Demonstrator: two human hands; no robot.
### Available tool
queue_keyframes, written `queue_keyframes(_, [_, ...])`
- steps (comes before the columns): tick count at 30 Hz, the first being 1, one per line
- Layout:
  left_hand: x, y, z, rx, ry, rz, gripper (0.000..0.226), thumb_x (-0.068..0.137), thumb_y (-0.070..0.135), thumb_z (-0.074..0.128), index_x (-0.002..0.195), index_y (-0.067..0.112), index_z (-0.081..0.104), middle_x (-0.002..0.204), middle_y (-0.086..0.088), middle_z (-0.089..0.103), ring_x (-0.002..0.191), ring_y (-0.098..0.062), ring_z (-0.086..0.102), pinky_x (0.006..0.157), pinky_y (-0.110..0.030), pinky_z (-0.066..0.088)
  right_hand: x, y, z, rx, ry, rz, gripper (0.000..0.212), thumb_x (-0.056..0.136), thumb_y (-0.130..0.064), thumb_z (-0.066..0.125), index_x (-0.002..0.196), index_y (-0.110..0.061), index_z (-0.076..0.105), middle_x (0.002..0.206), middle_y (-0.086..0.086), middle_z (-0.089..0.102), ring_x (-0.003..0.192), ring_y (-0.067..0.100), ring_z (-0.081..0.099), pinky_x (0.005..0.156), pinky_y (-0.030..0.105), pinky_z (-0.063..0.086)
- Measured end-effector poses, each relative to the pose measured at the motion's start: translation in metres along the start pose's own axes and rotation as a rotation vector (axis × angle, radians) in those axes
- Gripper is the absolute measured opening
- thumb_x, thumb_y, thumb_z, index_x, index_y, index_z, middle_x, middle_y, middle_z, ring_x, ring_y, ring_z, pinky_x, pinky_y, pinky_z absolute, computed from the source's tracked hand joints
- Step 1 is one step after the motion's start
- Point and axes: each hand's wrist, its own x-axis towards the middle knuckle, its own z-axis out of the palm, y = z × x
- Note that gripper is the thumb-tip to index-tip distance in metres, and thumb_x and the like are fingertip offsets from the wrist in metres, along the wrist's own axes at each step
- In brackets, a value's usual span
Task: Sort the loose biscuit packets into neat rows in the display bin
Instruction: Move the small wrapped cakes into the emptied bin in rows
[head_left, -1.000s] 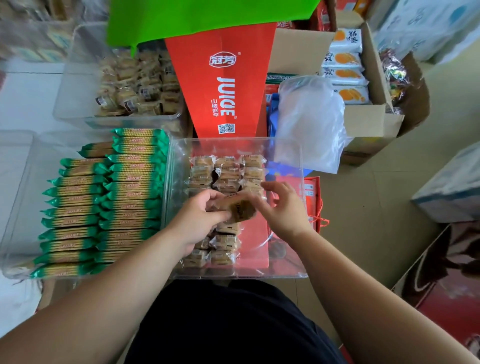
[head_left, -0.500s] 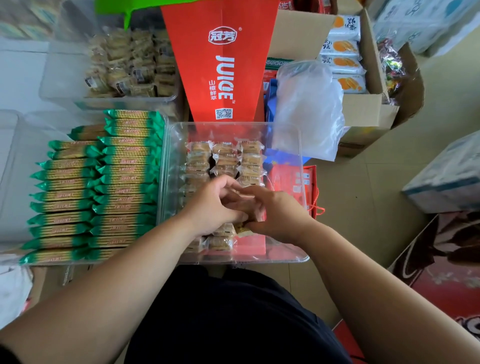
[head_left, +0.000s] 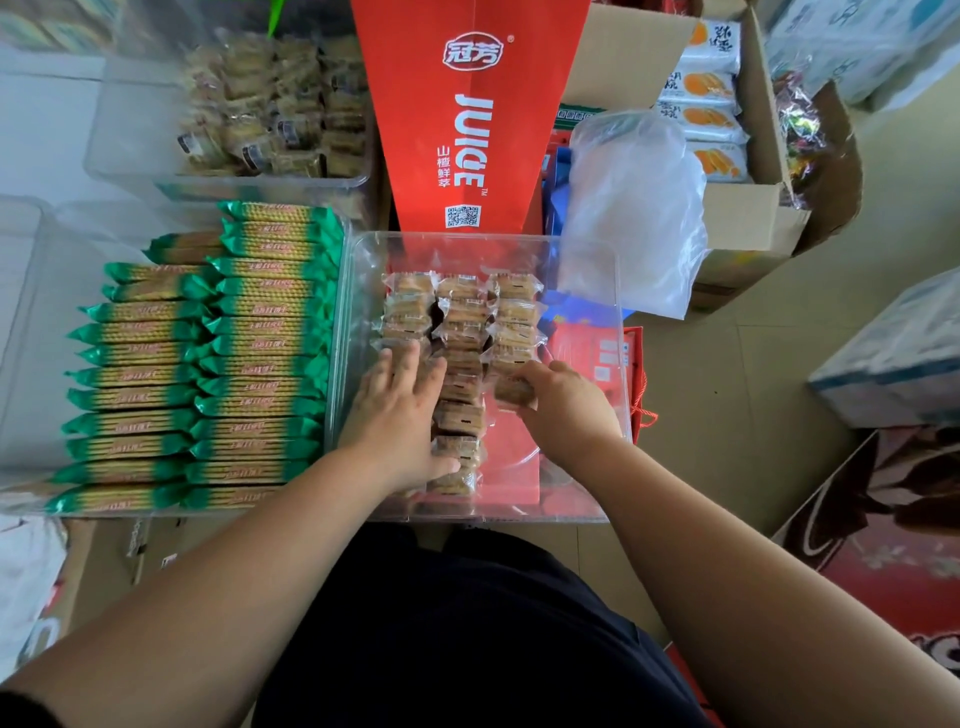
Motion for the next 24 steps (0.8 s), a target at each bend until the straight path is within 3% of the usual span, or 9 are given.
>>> queue_keyframes(4, [0.001,-0.001,0.0,-0.035,-0.027,-0.006,0.135,0.072,0.074,0.073,0.16,0.03,-0.02,0.162,-0.004,-0.038,0.154,-0.037,-0.022,0.119,-0.047,-0.004,0.007,-0.003,0.005,-0.074,-0.007,0.061,0.035,0.091,-0.003,0.056,0.123,-0.017,0.047,0.108,0.011,0.066,0.076,0.034,0.064,0.058,0.036,0.049])
queue_keyframes(6, [0.002,-0.002,-0.001,-0.082,-0.037,-0.009,0.137,0.07,0.074,0.075,0.16,0.031,-0.018,0.164,-0.002,-0.036,0.154,-0.035,-0.021,0.123,-0.052,0.002,0.01,-0.004,0.008,-0.074,-0.016,0.101,0.039,0.092,-0.001,0.054,0.128,-0.012,0.044,0.09,0.009,0.066,0.072,0.034,0.064,0.058,0.039,0.054])
queue_keyframes(9, [0.003,-0.001,-0.007,-0.139,-0.033,-0.019,0.138,0.066,0.08,0.073,0.162,0.03,-0.013,0.168,0.002,-0.025,0.156,-0.035,-0.013,0.124,-0.055,0.01,0.014,-0.004,0.013,-0.01,0.002,0.155,0.033,0.09,0.0,0.054,0.118,-0.012,0.042,0.079,0.007,0.064,0.067,0.033,0.063,0.057,0.041,0.056])
queue_keyframes(11, [0.005,0.0,-0.012,-0.131,-0.001,-0.027,0.136,0.068,0.076,0.075,0.162,0.028,-0.01,0.17,0.001,-0.016,0.157,-0.035,-0.005,0.123,-0.055,0.016,0.015,-0.003,0.018,0.086,0.029,0.188,0.04,0.087,-0.003,0.058,0.116,-0.017,0.034,0.076,0.006,0.064,0.068,0.032,0.065,0.056,0.039,0.054])
queue_keyframes(16, [0.002,-0.001,-0.016,-0.217,0.061,-0.062,0.123,0.075,0.049,0.085,0.163,0.025,0.002,0.171,-0.002,-0.003,0.156,-0.033,0.005,0.123,-0.052,0.021,0.018,-0.008,0.013,0.307,0.052,0.286,0.097,0.08,-0.019,0.081,0.152,-0.02,0.016,0.092,-0.006,0.059,0.081,0.019,0.063,0.07,0.032,0.056])
queue_keyframes(20, [0.001,0.001,-0.018,-0.4,0.066,-0.075,0.107,0.082,0.021,0.083,0.163,0.027,0.015,0.171,-0.003,0.006,0.156,-0.032,0.008,0.122,-0.052,0.021,0.021,-0.007,0.013,0.361,-0.03,0.262,0.08,0.077,-0.022,0.081,0.144,-0.02,0.038,0.103,-0.004,0.068,0.087,0.017,0.067,0.072,0.034,0.059])
queue_keyframes(22, [0.003,-0.001,-0.017,-0.379,0.052,-0.079,0.104,0.082,0.015,0.081,0.163,0.031,0.017,0.171,-0.001,0.003,0.156,-0.032,0.006,0.122,-0.053,0.021,0.021,-0.006,0.012,0.363,-0.07,0.242,0.09,0.074,-0.024,0.084,0.15,-0.023,0.034,0.128,-0.002,0.065,0.099,0.018,0.066,0.081,0.034,0.059])
queue_keyframes(24, [0.004,-0.003,-0.015,-0.317,0.03,-0.062,0.099,0.084,0.016,0.08,0.162,0.036,0.021,0.172,0.0,-0.001,0.156,-0.033,0.003,0.123,-0.053,0.019,0.019,-0.006,0.009,0.358,-0.133,0.224,0.107,0.075,-0.027,0.085,0.158,-0.021,0.019,0.147,0.0,0.052,0.114,0.023,0.063,0.092,0.035,0.056])
